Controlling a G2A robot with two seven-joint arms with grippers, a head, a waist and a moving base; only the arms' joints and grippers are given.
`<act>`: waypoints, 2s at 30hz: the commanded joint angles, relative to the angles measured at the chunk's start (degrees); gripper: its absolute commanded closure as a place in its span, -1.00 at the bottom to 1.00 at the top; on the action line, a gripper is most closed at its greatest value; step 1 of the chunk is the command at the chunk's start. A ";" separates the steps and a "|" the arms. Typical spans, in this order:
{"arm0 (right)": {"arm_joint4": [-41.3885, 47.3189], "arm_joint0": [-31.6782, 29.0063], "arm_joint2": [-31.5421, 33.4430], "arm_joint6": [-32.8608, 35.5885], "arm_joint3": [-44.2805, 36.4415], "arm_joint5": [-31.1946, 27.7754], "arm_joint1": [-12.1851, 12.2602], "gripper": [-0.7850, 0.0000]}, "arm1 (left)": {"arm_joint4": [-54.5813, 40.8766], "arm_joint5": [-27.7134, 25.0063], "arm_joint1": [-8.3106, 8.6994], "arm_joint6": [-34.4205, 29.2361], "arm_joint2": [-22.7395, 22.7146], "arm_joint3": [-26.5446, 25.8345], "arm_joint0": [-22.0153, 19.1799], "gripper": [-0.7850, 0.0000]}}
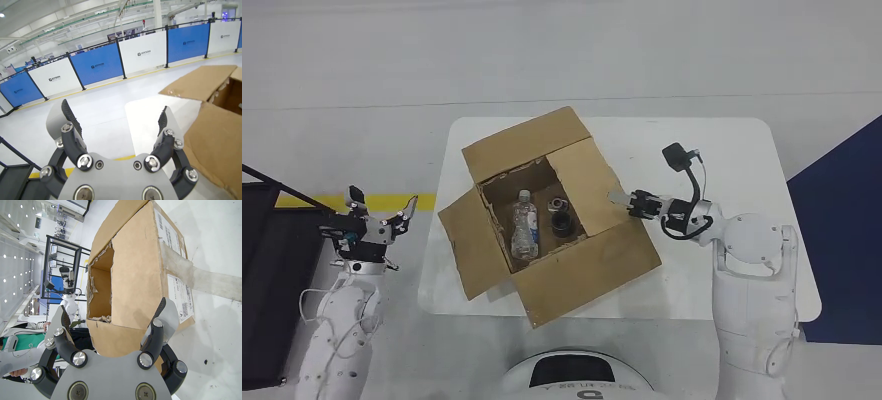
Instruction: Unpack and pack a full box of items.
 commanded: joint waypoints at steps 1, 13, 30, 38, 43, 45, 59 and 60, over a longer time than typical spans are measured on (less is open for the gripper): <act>0.00 0.00 0.00 0.00 0.00 0.00 0.00 -1.00 | 4.56 -0.93 0.29 3.14 -0.14 1.79 0.80 -1.00; 0.00 0.00 0.00 0.00 0.00 0.00 0.00 -1.00 | 16.99 -6.72 1.49 -0.72 1.17 5.06 1.96 -1.00; 0.00 0.00 0.00 0.00 0.00 0.00 0.00 -1.00 | -2.79 -13.68 0.28 8.03 4.76 1.44 1.37 -1.00; 0.00 0.00 0.00 0.00 0.00 0.00 0.00 -1.00 | -1.52 -7.92 -0.60 1.28 9.95 -5.63 -1.05 -1.00; 0.00 0.00 0.00 0.00 0.00 0.00 0.00 -1.00 | 2.51 -3.70 -1.09 -5.74 14.00 -8.83 -3.43 -1.00; 0.00 0.00 0.00 0.00 0.00 0.00 0.00 -1.00 | 1.95 -3.86 -1.14 -7.88 14.34 -8.96 -3.68 -1.00; 0.00 0.00 0.00 0.00 0.00 0.00 0.00 -1.00 | -1.23 -5.05 -0.94 -20.72 12.95 -11.87 -4.45 -1.00; 0.00 0.00 0.00 0.00 0.00 0.00 0.00 -1.00 | -1.57 -5.16 -0.93 -20.56 12.78 -12.20 -4.33 -1.00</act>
